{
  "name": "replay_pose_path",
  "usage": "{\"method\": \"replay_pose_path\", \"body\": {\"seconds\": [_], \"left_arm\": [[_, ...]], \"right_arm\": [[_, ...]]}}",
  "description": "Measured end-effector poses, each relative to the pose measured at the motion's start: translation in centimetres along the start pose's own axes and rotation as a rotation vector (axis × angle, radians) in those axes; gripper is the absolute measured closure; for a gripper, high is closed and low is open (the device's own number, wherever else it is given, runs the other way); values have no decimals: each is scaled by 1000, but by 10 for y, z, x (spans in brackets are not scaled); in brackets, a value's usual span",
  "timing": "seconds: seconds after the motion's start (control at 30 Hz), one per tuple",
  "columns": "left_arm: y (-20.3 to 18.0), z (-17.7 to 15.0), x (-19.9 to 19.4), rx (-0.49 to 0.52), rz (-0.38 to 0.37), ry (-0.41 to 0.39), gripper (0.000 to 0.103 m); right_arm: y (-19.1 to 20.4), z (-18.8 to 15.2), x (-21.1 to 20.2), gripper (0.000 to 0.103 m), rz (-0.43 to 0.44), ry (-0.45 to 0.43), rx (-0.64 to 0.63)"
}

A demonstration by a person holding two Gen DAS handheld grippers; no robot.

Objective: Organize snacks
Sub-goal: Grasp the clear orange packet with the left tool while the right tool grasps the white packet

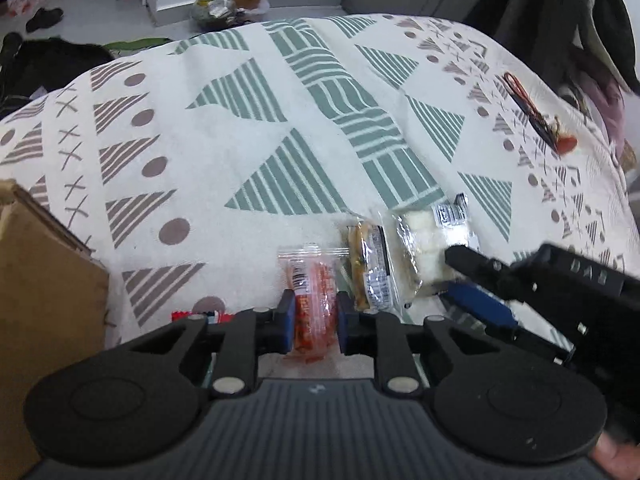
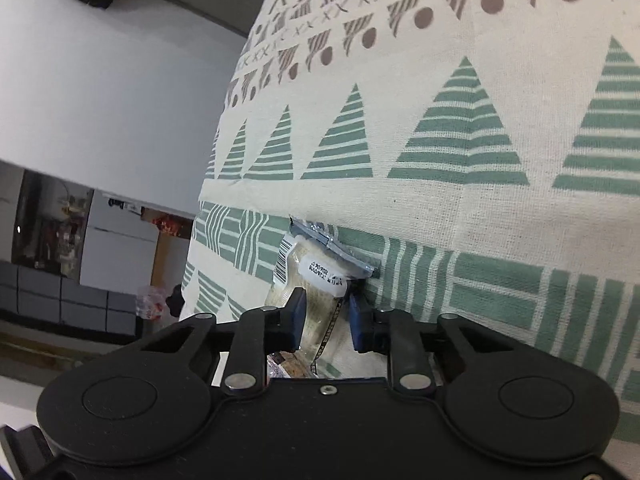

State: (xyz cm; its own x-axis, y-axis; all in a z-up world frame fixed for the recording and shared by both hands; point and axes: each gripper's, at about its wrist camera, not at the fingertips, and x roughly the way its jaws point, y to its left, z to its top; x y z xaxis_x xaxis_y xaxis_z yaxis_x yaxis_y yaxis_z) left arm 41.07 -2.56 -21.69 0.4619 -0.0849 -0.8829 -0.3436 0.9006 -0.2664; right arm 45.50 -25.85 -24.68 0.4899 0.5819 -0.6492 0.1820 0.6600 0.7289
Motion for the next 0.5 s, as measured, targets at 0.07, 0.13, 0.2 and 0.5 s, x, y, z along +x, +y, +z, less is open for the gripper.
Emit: {"method": "replay_pose_path", "body": {"seconds": [0.07,0.13,0.2,0.5], "left_arm": [[0,-1,-5,4,-2,-9,85],[1,-2,-14,4,-10,-21,86],[3,-4,-23,-1,-15,-33,86],[4,-12,-62,5,-42,-83,86]], "right_arm": [[3,-1,-5,85,-4,7,-14],[5,-3,-11,88,-9,13,-21],[9,-5,-16,90,-14,14,-32],[25,-23,-47,99,3,-1,-87]]}}
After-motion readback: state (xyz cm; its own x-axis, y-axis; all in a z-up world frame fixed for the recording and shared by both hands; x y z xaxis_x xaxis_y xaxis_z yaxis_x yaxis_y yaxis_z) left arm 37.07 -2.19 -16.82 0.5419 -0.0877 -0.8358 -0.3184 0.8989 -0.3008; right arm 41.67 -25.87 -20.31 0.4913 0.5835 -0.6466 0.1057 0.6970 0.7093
